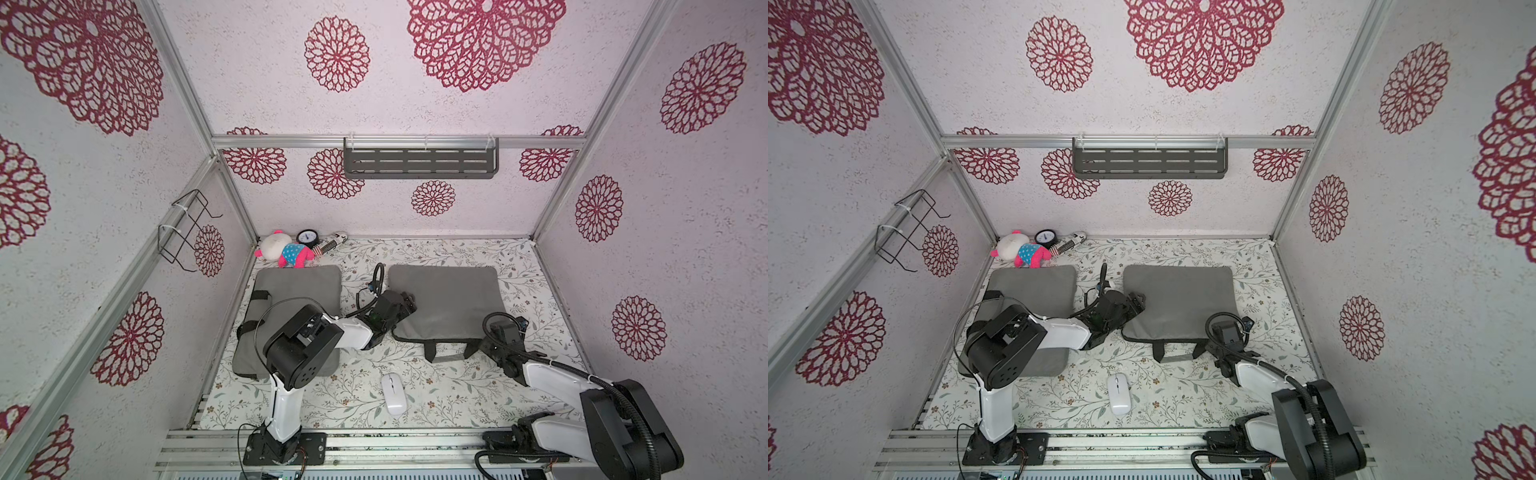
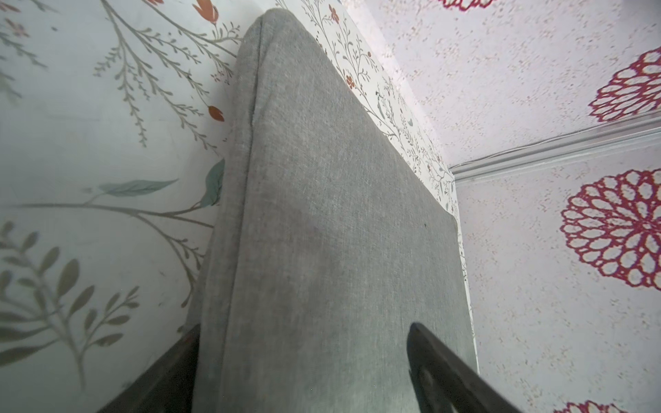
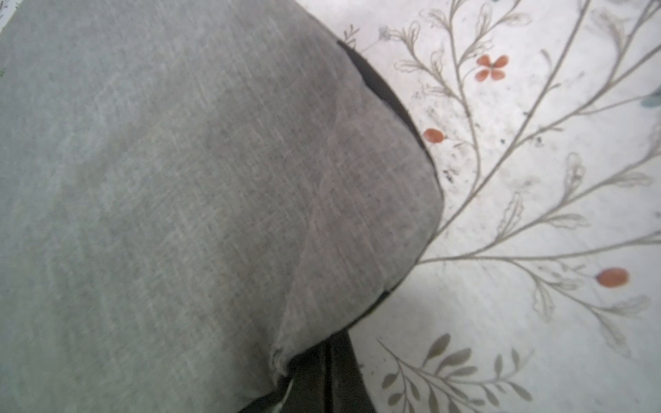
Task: Put the mouse into the laptop bag
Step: Unzip the zipper on the zippered laptop bag.
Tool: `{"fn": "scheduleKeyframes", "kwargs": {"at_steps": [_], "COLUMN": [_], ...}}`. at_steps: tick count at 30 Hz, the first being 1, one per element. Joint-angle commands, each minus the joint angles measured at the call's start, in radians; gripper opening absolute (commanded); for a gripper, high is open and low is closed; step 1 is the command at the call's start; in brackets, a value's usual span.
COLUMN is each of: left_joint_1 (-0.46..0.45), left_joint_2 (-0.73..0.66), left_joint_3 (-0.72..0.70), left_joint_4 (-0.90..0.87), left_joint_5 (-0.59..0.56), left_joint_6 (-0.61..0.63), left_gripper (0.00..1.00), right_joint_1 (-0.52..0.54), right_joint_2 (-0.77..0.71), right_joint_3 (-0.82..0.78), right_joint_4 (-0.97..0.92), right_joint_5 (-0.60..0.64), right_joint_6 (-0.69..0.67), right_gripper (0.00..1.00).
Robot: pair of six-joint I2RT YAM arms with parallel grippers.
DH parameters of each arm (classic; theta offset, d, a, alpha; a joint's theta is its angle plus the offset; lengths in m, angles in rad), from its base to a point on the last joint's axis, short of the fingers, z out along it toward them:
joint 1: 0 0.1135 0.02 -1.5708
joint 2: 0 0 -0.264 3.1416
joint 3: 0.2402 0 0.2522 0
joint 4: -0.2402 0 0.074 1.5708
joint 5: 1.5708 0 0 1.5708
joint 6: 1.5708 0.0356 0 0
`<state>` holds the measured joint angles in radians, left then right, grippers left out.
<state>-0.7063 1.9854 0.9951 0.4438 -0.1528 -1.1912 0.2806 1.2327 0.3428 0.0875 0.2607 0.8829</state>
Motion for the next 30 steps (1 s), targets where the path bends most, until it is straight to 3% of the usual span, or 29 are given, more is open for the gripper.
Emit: {"fn": "scheduleKeyframes", "kwargs": {"at_steps": [1,6,7,11,14,20,30], "left_joint_1": [0.031,0.050,0.050,0.049,0.050,0.050,0.048], "left_joint_2": [0.052,0.146,0.167,0.209,0.215,0.210,0.196], "left_joint_3": [0.051,0.152,0.168,0.204,0.217,0.220,0.199], "left_joint_4": [-0.036,-0.059,-0.050,-0.030,-0.042,-0.058,-0.056], "left_joint_5": [0.127,0.203,0.222,0.248,0.244,0.219,0.196], "left_joint_6": [-0.008,-0.001,0.001,-0.009,-0.009,-0.012,-0.022], "left_gripper": [0.90,0.88,0.80,0.24,0.09,0.00,0.00], "right_joint_1": [-0.008,0.001,0.009,0.077,0.163,0.403,0.528], "right_joint_2": [-0.016,-0.018,-0.020,-0.018,-0.012,0.036,0.182], "right_joint_3": [-0.013,-0.023,-0.024,-0.021,-0.008,0.024,0.129], "right_joint_4": [0.000,0.006,0.004,0.015,0.017,0.077,0.159], "right_joint_5": [-0.038,-0.068,-0.072,-0.058,-0.010,0.062,0.022], "right_joint_6": [-0.009,-0.003,-0.002,0.021,0.061,0.122,0.097], "right_gripper": [0.00,0.00,0.00,0.00,0.00,0.00,0.00]}}
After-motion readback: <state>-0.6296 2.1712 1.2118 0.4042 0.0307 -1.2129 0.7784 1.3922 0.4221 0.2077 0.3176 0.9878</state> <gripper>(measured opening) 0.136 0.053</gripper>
